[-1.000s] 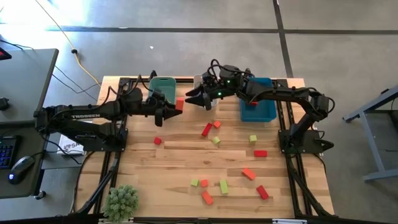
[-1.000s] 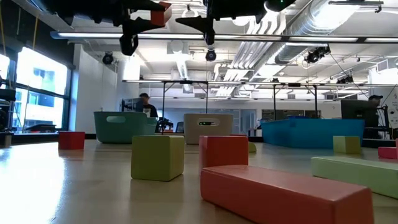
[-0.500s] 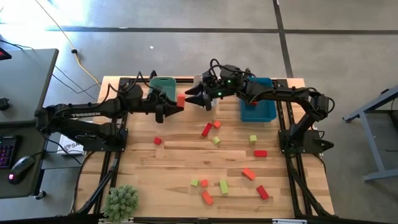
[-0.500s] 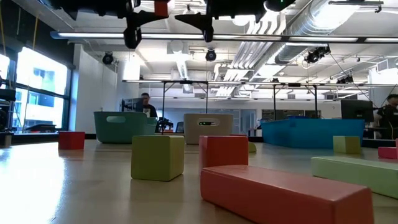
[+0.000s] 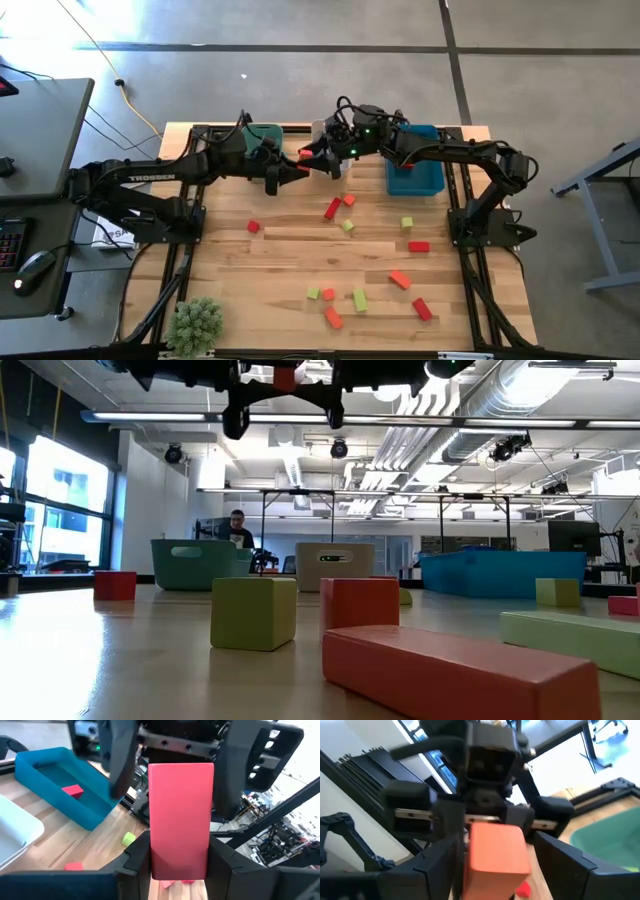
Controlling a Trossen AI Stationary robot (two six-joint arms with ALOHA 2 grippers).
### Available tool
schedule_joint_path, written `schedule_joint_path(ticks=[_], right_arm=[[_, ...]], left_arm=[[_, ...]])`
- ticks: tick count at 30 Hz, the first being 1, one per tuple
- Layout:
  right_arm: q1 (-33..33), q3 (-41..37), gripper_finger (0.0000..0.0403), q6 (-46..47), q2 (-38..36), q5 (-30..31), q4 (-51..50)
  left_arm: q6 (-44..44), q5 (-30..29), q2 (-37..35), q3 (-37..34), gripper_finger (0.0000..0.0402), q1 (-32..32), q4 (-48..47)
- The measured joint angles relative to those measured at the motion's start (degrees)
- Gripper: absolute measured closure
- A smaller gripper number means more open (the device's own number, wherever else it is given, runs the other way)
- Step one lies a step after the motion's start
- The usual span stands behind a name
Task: Sort & place blocks by color
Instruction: Put the orange block into the gray bin
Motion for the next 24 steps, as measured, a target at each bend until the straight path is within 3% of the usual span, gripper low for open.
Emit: schedule_joint_path(ticks=[5, 13, 24], right_arm=[[0.28, 0.0, 0.0195, -0.11, 0.0, 0.0, -1.21], [0.36, 0.02, 0.0284, 0.55, -0.02, -1.28, -1.95], [0.62, 0.02, 0.0286, 0.87, -0.04, 0.23, -2.89]], left_arm=[[0.42, 0.7, 1.51, 0.81, 0.0293, 0.0, 0.0], [1.62, 0.9, 1.9, 0.81, 0.029, 0.0, -0.46], [1.6, 0.66, 1.9, 0.81, 0.0245, 0.43, -0.8]])
